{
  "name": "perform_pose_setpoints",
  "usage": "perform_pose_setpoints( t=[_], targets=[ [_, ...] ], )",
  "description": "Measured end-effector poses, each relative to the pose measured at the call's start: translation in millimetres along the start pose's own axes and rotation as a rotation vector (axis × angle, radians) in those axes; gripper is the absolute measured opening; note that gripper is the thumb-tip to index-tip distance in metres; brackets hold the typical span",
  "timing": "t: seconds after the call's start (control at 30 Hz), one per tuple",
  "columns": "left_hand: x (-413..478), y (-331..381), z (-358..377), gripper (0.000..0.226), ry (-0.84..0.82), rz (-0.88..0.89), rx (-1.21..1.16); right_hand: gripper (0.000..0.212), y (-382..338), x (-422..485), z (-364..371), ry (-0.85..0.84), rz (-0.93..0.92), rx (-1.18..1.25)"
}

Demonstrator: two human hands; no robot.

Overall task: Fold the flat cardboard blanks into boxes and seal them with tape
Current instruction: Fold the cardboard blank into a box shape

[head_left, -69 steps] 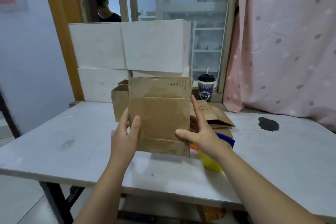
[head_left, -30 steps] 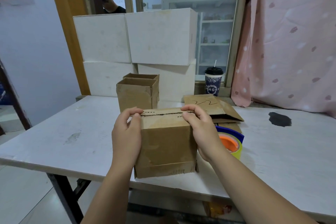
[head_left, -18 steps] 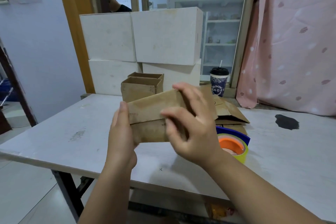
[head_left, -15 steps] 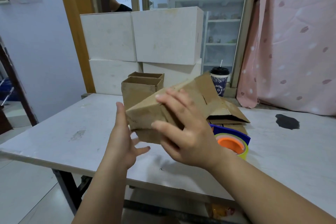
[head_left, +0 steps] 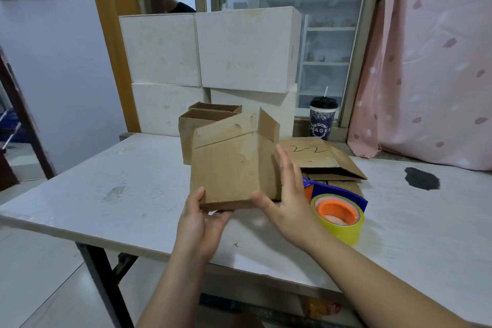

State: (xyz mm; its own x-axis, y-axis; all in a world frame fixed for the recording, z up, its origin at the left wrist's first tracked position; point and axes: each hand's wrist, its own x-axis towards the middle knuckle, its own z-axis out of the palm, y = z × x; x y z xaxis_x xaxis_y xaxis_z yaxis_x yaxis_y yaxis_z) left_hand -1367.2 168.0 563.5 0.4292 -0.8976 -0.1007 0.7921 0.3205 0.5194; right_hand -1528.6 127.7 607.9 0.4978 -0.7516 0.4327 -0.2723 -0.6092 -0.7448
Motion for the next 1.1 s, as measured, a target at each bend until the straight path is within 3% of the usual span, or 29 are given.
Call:
perform_pose_setpoints(
  t=[0.07, 0.13, 0.2, 0.33, 0.43, 0.5, 0.57, 0.63, 0.77, 0.9, 0.97, 1.1],
  targets=[
    [2, 0, -8, 0.037, -0.015, 0.019, 0.016, 0.113, 3, 5, -1, -0.007, 0.123, 0.217],
    [3, -1, -15, 0.041, -0.048, 0.016, 0.056, 0.106, 3, 9, 0, 0.031, 0.173, 0.307],
    [3, -2, -20, 0.051, -0.075, 0.006, 0.083, 0.099, 7, 11, 2, 0.068, 0.183, 0.258],
    [6, 11, -27, 0.052, -0.011, 0.055, 0.151, 0.113, 18, 4, -2, -0.036, 0.174, 0.19],
    [10, 22, -33, 0.06, 0.021, -0.038, 0.222, 0.12, 27, -3, -4, -0.129, 0.147, 0.179],
    [10, 26, -32, 0.044, -0.005, -0.014, 0.405, 0.122, 32, -6, -4, -0.166, 0.12, 0.183],
    [9, 27, -28, 0.027, -0.004, 0.105, 0.714, 0.123, 35, -8, -5, -0.175, 0.113, 0.175],
    [4, 27, -22, 0.026, 0.042, 0.281, 0.956, 0.121, 39, -10, -8, -0.186, 0.104, 0.143],
    [-14, 36, 7, 0.036, 0.0, 0.65, 0.985, 0.12, 41, -11, -11, -0.22, 0.086, 0.073],
    [-20, 41, 21, 0.023, -0.064, 0.867, 1.298, 0.121, 40, -13, -15, -0.259, 0.076, 0.068],
    [-17, 43, 20, 0.029, -0.028, 0.91, 1.387, 0.112, 36, -12, -19, -0.221, 0.065, 0.09],
    [-14, 42, 22, 0.032, 0.013, 0.948, 1.451, 0.037, 14, 4, -30, -0.047, 0.07, 0.181]
  ],
)
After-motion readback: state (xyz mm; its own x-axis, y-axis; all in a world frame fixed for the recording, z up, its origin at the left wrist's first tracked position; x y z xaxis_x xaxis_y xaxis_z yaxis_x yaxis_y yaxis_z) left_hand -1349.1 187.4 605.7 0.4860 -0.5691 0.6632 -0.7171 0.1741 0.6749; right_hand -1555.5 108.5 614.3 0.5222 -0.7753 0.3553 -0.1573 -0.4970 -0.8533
